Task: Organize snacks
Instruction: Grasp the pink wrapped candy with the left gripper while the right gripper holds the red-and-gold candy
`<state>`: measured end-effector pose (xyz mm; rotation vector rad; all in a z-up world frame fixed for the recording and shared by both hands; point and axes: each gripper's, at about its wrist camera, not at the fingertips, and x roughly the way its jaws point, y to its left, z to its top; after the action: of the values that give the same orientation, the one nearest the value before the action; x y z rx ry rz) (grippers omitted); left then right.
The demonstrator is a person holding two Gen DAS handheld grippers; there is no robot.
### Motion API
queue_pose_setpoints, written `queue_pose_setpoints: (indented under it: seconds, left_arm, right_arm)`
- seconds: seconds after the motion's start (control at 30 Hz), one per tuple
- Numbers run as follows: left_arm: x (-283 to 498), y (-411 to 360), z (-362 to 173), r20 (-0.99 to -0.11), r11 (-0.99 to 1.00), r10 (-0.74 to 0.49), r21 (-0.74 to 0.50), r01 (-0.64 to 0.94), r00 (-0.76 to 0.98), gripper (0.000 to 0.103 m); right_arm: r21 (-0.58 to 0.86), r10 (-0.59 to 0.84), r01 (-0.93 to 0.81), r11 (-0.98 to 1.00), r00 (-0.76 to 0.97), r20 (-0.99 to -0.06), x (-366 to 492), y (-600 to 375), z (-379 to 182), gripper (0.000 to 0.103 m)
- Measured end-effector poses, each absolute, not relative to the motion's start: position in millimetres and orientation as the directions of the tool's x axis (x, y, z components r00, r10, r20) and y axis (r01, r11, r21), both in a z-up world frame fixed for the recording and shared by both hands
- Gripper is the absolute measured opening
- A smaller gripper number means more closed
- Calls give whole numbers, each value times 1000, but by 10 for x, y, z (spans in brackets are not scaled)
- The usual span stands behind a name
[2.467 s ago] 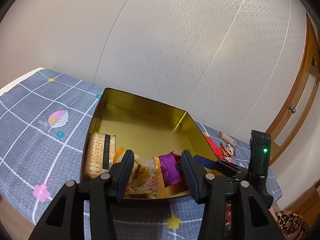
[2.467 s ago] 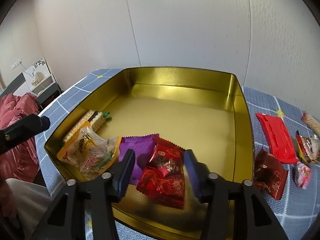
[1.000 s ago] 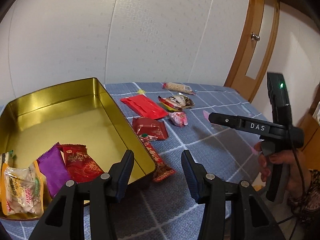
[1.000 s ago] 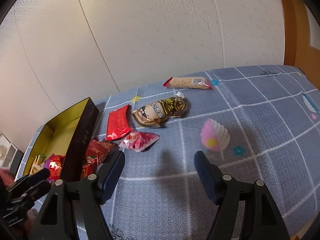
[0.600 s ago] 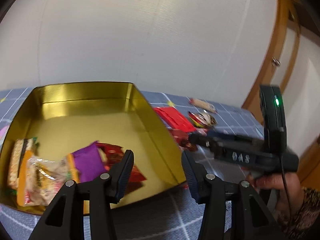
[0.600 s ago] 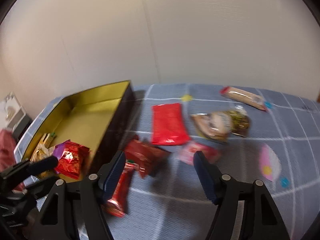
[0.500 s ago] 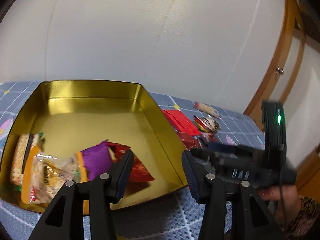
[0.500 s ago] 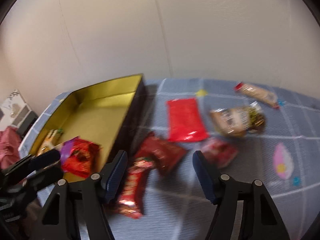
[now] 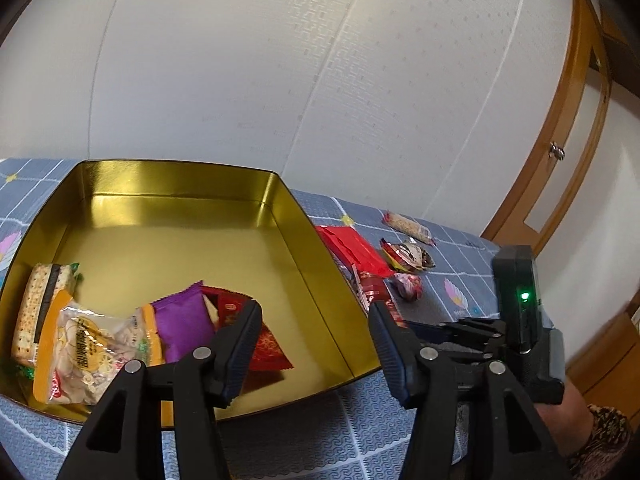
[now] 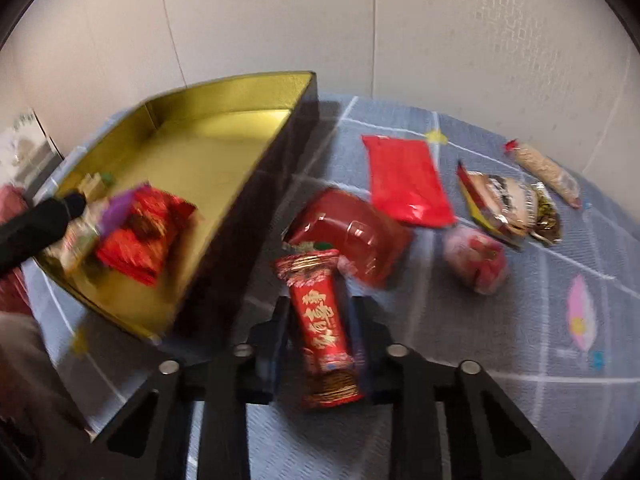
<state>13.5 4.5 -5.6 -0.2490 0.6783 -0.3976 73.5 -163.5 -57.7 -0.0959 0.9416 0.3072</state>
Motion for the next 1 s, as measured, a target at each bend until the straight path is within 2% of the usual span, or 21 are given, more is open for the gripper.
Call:
queue_pose_setpoints:
  seconds: [0.1,0.4,0.53,0.7,1.0]
  left_arm:
    - [120,-110,-54,-563,899,-436,-304,315,702,56]
    - [263,-860,18,-633,847,-490,-183,499,599,57]
    - [574,-1182,34,-703,857,-443,-151,492,556,57]
    - [923,-1509,-47,-744,859,-450,-210,466,494,57]
    - [1246,-2080,-389,-825,884,-338,-113,454,453,57]
  right_arm:
    - [30,171,-255,966,554,-815,669,-1838,-588,25]
    - [141,121,-10,990,572,-811,539,-2744,-590,25]
    - [207,130,69,976,574,-808,557,-2990,-591,25]
    - [216,119,100,971,582,-805,540,-3092,-580,25]
    - [246,113,145,958,598,-794,465,-3333,-654,25]
